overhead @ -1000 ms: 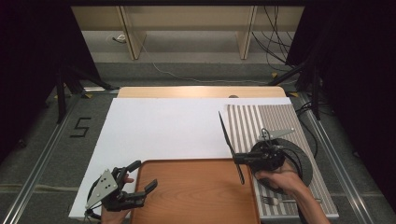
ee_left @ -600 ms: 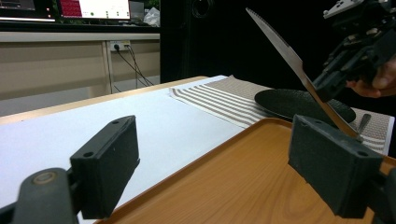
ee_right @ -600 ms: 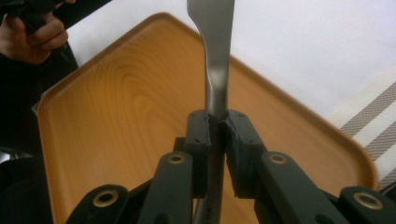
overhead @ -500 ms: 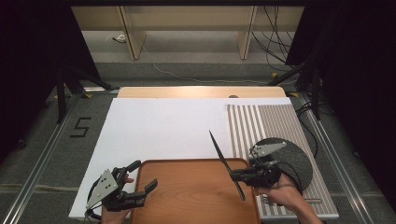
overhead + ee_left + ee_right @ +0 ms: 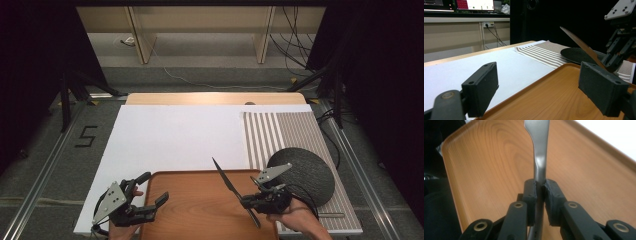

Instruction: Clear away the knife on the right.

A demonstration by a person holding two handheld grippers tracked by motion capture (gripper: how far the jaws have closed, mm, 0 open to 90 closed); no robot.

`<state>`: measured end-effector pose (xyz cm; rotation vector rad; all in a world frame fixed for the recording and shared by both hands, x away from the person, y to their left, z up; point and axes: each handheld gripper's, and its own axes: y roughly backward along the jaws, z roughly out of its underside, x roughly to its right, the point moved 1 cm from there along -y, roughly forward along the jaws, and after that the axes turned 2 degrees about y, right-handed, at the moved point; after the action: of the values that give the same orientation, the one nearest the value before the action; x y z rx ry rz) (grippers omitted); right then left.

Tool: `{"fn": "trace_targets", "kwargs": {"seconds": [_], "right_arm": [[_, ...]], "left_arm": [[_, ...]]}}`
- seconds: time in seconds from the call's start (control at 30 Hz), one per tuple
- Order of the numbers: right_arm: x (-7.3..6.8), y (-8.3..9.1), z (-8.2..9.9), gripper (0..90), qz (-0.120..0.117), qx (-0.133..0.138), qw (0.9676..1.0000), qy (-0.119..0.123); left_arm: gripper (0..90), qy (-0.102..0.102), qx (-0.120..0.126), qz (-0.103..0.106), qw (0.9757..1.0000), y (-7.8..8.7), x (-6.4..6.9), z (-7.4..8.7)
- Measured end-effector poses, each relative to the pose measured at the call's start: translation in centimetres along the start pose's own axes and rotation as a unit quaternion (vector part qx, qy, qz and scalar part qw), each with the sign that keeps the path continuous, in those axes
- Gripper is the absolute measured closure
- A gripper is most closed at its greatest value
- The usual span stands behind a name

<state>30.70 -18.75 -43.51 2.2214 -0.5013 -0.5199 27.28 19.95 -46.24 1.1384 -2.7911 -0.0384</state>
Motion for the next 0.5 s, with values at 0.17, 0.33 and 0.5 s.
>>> {"fn": "trace_targets", "kwargs": {"seconds": [0.17,0.33,0.5], "right_arm": [[-0.3,-0.4,0.5,80.7,0.000,-0.020,0.9998,-0.005],[-0.6,-0.8,0.9,80.7,0.004,-0.045,0.9989,-0.013],[-0.9,-1.3,1.2,80.7,0.010,-0.071,0.9974,-0.006]], "left_arm": [[16.0,0.000,0.000,-0.001,1.0000,0.0,0.0,0.0],[16.0,0.000,-0.001,-0.001,1.0000,0.0,0.0,0.0],[16.0,0.001,-0.001,-0.001,1.0000,0.0,0.0,0.0]]}}
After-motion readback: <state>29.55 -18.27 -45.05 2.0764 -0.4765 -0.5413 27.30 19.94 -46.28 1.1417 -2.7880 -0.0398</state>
